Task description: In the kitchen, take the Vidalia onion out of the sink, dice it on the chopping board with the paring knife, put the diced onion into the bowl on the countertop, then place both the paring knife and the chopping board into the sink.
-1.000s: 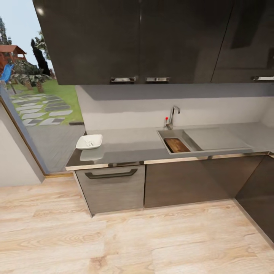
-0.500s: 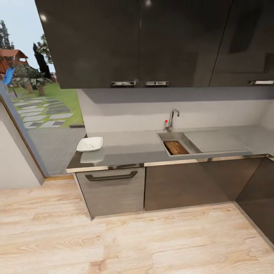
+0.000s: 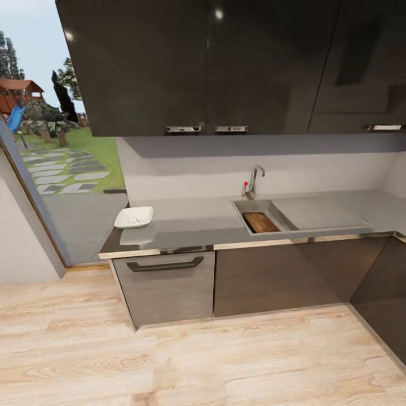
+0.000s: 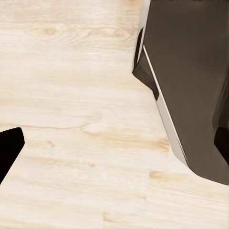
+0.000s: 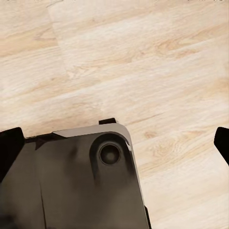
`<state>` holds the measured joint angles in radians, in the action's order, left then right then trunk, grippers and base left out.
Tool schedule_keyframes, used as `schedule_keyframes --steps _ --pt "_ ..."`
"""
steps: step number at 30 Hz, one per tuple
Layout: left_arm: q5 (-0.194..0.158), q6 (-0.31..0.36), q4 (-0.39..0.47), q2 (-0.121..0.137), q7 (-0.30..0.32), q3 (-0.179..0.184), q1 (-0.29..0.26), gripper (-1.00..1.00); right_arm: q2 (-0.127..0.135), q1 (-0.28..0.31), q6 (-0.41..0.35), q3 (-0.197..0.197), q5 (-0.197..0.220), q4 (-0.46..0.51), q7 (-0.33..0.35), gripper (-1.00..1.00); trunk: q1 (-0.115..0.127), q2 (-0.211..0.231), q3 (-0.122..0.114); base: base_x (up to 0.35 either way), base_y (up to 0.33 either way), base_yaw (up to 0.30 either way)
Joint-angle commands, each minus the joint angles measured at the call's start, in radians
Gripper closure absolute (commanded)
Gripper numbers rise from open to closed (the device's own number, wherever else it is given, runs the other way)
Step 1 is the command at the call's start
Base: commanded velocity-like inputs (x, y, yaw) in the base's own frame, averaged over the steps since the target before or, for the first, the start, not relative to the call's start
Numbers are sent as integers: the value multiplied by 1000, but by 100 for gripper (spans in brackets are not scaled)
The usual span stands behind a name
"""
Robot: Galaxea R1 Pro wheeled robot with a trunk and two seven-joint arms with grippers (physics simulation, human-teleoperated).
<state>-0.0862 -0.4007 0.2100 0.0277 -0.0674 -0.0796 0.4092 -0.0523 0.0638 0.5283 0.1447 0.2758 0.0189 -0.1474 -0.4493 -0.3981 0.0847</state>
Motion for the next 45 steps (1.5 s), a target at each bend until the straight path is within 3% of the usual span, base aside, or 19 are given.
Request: schedule_keyframes --steps 1,14,45 --pt "-9 -1 2 0 1 1 0 -100 0 1 2 9 7 0 -4 -100 -1 -2 0 0 0 0" --pt "-9 -1 2 0 1 1 0 -100 -4 1 1 10 6 1 -8 -100 -1 -2 -16 0 0 0" --pt "-9 -1 2 0 1 1 0 -100 -6 1 9 7 7 22 -1 -100 -1 -2 -17 0 0 0"
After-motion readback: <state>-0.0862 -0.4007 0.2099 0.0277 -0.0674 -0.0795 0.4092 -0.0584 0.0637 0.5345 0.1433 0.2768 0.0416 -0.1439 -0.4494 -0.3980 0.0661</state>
